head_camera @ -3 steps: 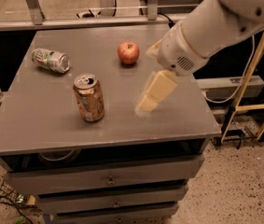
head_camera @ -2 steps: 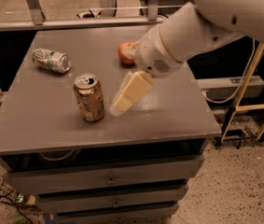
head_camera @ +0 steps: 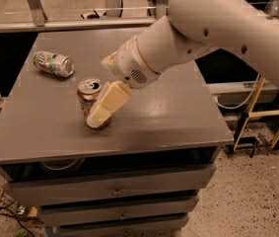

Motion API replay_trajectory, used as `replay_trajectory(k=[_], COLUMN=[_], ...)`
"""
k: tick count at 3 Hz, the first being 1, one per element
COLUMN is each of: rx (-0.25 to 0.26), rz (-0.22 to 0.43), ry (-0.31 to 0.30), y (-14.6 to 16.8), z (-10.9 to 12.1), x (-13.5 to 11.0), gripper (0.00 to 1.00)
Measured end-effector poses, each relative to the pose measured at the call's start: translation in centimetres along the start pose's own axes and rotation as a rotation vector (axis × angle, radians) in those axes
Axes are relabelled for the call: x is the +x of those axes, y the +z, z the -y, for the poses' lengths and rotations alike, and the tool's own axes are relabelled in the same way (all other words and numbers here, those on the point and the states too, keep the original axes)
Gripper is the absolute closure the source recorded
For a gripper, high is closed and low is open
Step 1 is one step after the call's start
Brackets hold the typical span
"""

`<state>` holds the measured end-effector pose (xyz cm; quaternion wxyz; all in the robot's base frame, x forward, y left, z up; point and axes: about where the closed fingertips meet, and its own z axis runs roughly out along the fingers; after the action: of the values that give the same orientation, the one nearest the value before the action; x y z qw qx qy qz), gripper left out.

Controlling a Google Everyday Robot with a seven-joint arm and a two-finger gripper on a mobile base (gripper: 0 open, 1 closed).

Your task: Pick orange can

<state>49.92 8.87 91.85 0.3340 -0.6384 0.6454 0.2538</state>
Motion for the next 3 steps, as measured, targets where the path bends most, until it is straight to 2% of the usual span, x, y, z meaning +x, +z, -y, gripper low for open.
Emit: replay_trajectory(k=[1,2,3], rx=[-0.038,-0.059,-0.074], rz=[0.001,-0.007,0.006], ry=[-0.005,-0.010,-0.014], y=[2.3,3.8,4.5], z=[-0.4,-0.7,-0.8], x=[-0.6,-0.8,-0.9], gripper=[0.00,0.18,0.42])
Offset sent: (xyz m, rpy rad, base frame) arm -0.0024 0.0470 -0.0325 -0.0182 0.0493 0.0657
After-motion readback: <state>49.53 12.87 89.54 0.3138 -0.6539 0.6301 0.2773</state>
